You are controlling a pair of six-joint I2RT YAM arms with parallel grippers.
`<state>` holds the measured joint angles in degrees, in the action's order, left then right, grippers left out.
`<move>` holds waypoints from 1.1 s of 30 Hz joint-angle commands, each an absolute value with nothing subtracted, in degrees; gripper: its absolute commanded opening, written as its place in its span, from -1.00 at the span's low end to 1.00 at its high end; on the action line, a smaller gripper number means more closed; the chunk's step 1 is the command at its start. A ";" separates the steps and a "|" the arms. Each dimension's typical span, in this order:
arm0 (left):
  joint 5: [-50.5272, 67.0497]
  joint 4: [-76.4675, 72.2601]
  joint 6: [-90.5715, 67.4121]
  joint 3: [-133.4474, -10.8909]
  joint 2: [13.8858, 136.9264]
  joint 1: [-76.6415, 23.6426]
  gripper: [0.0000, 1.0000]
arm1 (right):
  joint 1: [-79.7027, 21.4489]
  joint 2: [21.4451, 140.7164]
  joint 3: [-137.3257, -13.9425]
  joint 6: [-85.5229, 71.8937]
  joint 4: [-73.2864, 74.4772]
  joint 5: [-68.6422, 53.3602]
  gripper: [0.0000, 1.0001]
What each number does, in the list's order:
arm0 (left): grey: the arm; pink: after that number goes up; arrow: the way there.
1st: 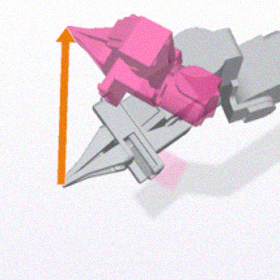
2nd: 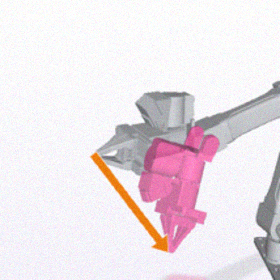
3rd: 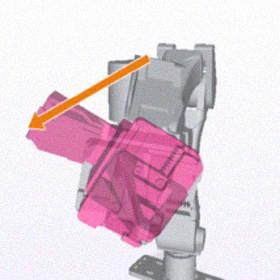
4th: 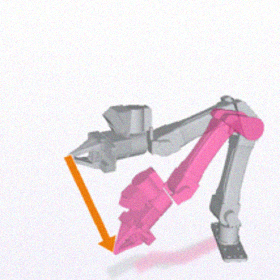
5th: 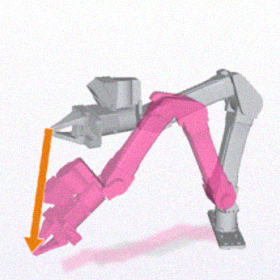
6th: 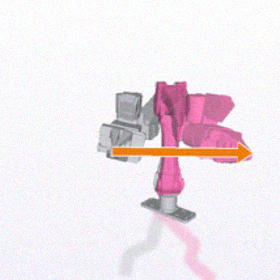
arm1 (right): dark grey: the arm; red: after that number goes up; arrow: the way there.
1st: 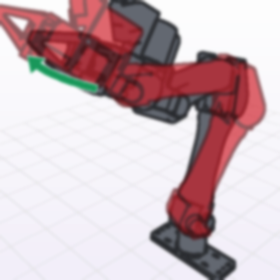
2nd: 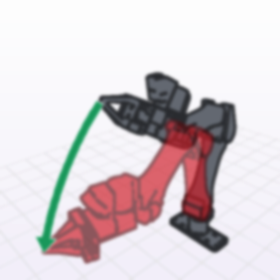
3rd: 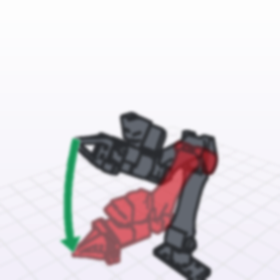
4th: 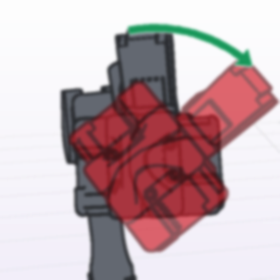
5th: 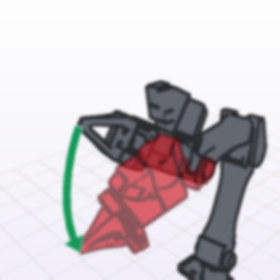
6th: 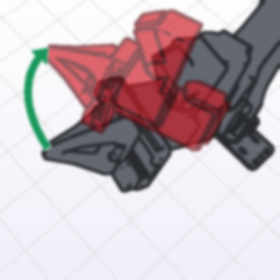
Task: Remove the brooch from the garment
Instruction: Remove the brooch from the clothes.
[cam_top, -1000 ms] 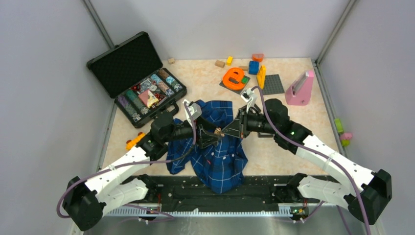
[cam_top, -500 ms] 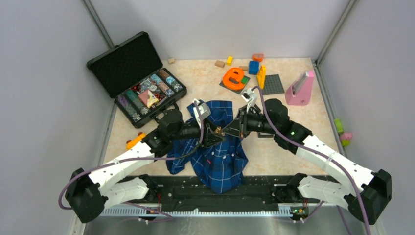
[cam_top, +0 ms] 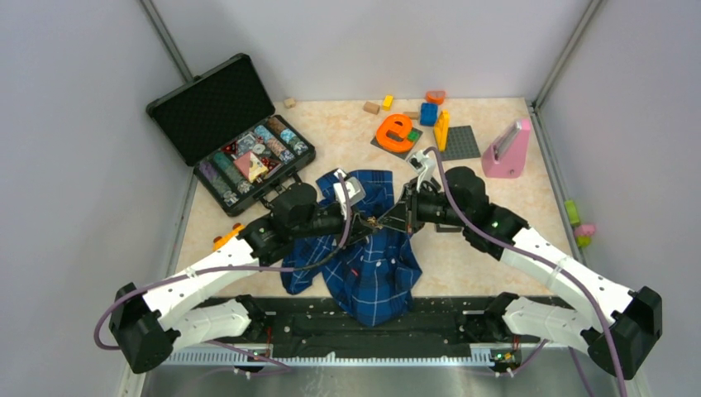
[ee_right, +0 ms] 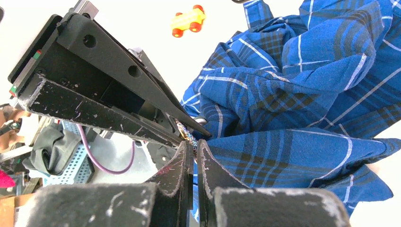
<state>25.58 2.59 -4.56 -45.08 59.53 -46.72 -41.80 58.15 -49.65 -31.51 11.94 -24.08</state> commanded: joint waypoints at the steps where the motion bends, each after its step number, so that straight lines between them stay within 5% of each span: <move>1: 23.23 4.67 -2.71 -46.82 59.16 -47.11 -0.54 | -40.91 56.67 -53.79 -31.52 10.98 -23.51 -1.00; 18: 21.74 -3.13 -4.25 -42.67 53.27 -47.14 0.27 | -39.99 55.81 -55.59 -31.11 14.26 -26.14 -1.00; 23: 24.22 -6.48 -5.64 -43.21 54.78 -47.03 0.28 | -40.00 56.10 -55.63 -31.33 13.97 -26.86 -1.00; 30: 24.17 -3.01 -3.42 -46.37 58.00 -47.07 -0.11 | -39.99 56.29 -55.46 -31.52 13.63 -27.51 -1.00; 33: 23.82 -0.74 -2.13 -47.69 59.14 -47.03 -0.04 | -39.99 56.36 -55.54 -31.77 13.32 -27.71 -1.00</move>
